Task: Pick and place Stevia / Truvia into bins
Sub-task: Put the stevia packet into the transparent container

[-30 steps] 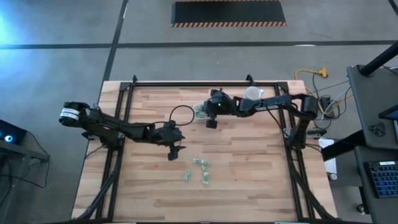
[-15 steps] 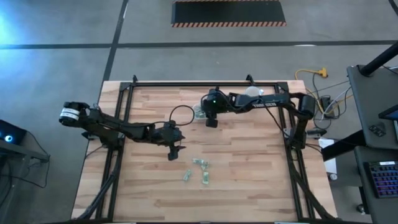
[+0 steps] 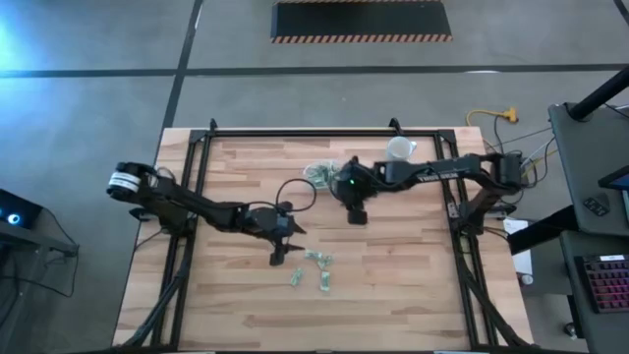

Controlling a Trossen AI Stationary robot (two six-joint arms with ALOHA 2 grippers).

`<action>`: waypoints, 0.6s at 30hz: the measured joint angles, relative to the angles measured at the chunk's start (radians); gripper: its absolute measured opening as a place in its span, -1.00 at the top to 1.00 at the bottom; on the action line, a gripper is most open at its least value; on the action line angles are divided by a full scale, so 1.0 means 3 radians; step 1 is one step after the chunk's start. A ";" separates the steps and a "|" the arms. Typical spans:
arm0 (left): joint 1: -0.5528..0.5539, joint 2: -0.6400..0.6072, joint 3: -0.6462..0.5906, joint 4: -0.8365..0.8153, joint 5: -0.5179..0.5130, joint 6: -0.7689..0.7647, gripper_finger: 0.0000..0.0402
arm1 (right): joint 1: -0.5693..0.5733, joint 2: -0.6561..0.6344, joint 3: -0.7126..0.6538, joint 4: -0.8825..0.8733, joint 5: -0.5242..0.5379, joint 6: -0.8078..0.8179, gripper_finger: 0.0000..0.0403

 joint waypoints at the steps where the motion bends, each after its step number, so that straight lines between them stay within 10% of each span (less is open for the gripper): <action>1: -0.0008 0.0070 0.0001 0.0061 0.0029 0.0024 -0.05 | 0.0053 -0.0047 -0.0091 0.0002 -0.0015 0.0049 0.35; 18: -0.0099 0.1037 0.0192 0.0713 0.0193 0.0040 -0.05 | 0.0753 -0.1074 -0.1490 0.0933 -0.0039 0.0792 0.39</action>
